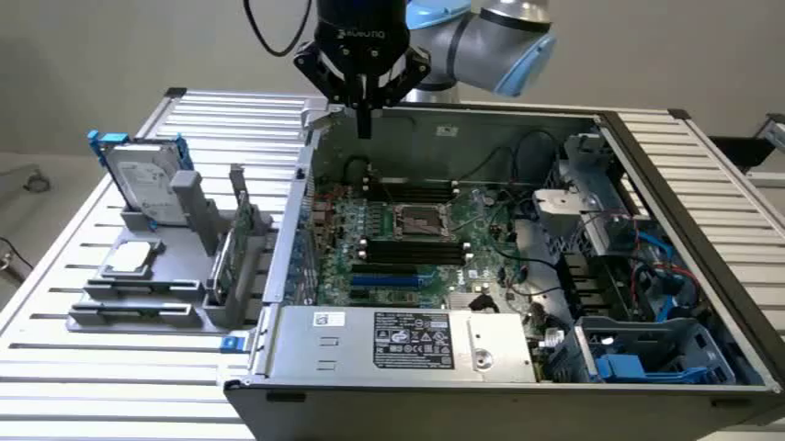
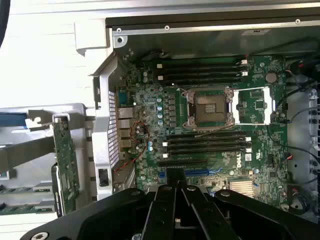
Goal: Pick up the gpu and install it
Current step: 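Reach for the gpu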
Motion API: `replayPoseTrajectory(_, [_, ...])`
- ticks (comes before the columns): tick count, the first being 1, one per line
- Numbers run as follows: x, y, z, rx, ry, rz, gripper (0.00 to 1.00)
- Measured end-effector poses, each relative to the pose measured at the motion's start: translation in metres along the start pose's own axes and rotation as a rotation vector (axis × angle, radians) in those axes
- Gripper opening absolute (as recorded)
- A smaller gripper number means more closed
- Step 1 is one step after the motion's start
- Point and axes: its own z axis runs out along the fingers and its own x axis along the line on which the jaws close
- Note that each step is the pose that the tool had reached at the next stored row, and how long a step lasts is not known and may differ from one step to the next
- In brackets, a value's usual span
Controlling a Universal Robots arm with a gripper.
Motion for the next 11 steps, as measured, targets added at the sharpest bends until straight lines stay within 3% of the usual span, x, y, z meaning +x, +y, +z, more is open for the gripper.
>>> replayPoseTrajectory(11, [0.0001, 0.0, 0.0, 0.0, 0.0, 0.0, 0.11])
